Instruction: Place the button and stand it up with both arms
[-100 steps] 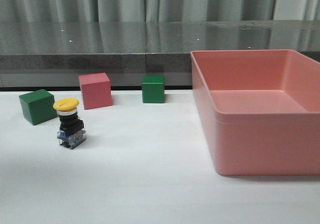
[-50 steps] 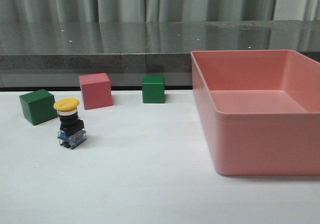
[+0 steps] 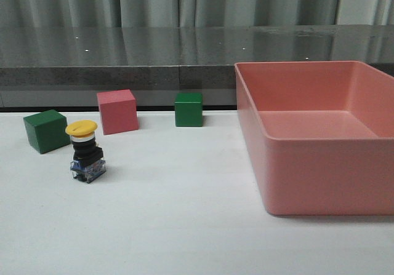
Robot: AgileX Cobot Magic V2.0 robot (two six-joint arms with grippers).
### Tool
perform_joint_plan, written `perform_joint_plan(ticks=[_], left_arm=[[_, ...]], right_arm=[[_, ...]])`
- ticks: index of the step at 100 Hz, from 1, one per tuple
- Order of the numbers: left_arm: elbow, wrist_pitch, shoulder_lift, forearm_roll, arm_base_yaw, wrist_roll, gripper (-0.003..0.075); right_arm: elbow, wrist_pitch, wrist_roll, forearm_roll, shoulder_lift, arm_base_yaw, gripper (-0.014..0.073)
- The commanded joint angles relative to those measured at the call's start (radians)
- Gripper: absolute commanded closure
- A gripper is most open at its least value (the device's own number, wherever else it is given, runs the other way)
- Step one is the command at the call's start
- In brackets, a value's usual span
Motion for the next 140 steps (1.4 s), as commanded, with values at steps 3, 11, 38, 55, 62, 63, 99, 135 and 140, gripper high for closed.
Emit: perform_joint_plan(ticks=[3, 11, 38, 55, 62, 63, 99, 135, 140], left_arm=[[-0.027, -0.083, 0.001, 0.004, 0.003, -0.012, 0.074], [-0.027, -0.085, 0.001, 0.004, 0.003, -0.012, 0.074], [-0.027, -0.114, -0.002, -0.032, 0.015, -0.011, 0.074], [0.029, -0.229, -0.05, -0.222, 0.125, 0.167, 0.074], [0.087, -0.35, -0.089, -0.239, 0.167, 0.224, 0.074], [0.1, -0.373, -0.093, -0.249, 0.174, 0.228, 0.074], [0.383, -0.469, -0.407, -0.447, 0.299, 0.264, 0.074], [0.433, -0.31, -0.514, -0.441, 0.319, 0.259, 0.0739], [0.433, -0.312, -0.514, -0.441, 0.319, 0.259, 0.074]], right_arm=[[-0.024, -0.076, 0.0, 0.012, 0.002, -0.005, 0.0655], [-0.024, -0.076, 0.0, 0.012, 0.002, -0.005, 0.0655], [-0.024, -0.076, 0.0, 0.012, 0.002, -0.005, 0.0655], [-0.024, -0.076, 0.0, 0.012, 0.002, -0.005, 0.0655], [-0.024, -0.076, 0.0, 0.012, 0.002, -0.005, 0.0655], [-0.024, -0.076, 0.0, 0.012, 0.002, -0.005, 0.0655], [-0.024, -0.076, 0.0, 0.012, 0.002, -0.005, 0.0655], [-0.024, -0.076, 0.0, 0.012, 0.002, -0.005, 0.0655], [-0.024, -0.076, 0.0, 0.012, 0.002, -0.005, 0.0655]])
